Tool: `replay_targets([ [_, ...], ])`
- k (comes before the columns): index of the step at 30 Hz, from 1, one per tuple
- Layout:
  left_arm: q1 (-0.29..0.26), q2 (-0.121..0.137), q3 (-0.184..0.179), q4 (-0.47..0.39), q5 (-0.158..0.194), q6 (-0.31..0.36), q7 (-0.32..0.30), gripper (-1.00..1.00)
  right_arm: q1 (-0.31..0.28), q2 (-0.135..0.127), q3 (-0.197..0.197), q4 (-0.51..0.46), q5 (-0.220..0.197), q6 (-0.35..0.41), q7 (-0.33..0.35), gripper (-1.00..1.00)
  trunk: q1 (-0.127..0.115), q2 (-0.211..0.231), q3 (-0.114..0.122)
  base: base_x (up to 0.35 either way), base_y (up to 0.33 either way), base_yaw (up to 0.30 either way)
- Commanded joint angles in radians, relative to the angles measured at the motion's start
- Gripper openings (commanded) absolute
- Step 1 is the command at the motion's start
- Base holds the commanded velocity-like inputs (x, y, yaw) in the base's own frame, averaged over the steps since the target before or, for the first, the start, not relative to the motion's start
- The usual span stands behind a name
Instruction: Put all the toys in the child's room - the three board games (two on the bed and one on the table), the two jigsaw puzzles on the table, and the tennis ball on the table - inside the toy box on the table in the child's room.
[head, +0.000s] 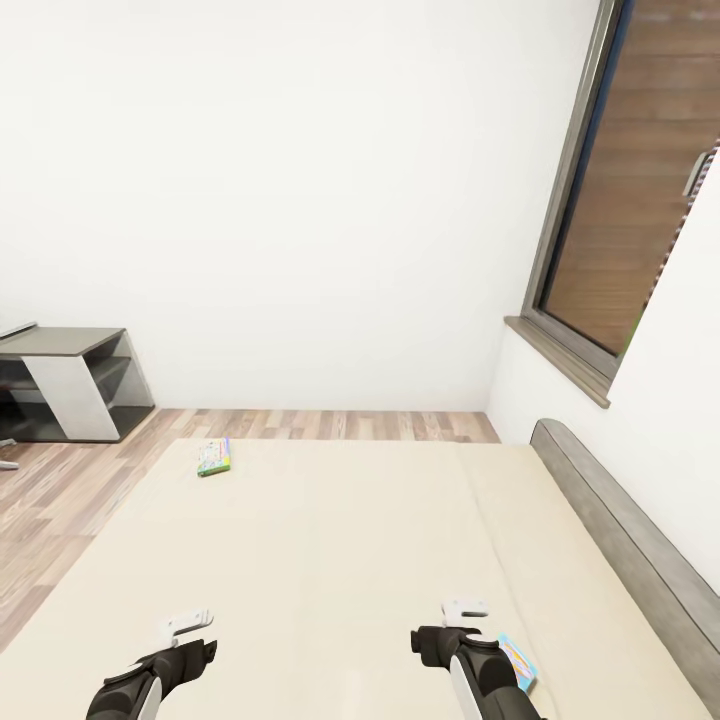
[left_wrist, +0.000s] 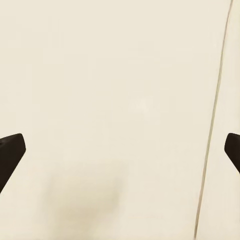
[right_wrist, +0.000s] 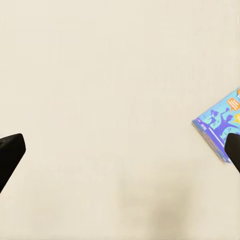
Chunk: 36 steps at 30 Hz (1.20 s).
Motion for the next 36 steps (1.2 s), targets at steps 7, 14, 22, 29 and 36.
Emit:
replay_targets([
  [7,-0.001,-0.001,0.002,-0.002,0.000,0.006,-0.003,1.00,-0.001,0.000,0.002,-0.001,-0.002,0.005,-0.006,1.00,0.001,-0.002,-0.002,-0.001,-0.007,0.000],
  [14,-0.001,-0.001,0.002,-0.001,0.000,0.006,-0.003,1.00,-0.002,0.000,0.002,-0.001,-0.002,0.005,-0.006,1.00,0.001,-0.002,-0.002,0.000,-0.170,0.000],
  [22,-0.001,-0.001,0.002,-0.001,0.000,0.006,-0.003,1.00,-0.001,0.000,0.002,-0.001,-0.002,0.005,-0.006,1.00,0.001,-0.002,-0.002,0.000,-0.095,0.000],
  [29,-0.001,-0.001,0.002,-0.001,0.000,0.006,-0.003,1.00,-0.002,0.000,0.002,-0.001,-0.002,0.005,-0.006,1.00,0.001,-0.002,-0.002,0.000,-0.035,0.000],
  [36,-0.001,-0.001,0.002,-0.001,0.000,0.006,-0.003,1.00,-0.002,0.000,0.002,-0.001,-0.002,0.005,-0.006,1.00,0.001,-0.002,-0.002,0.000,-0.098,0.000],
])
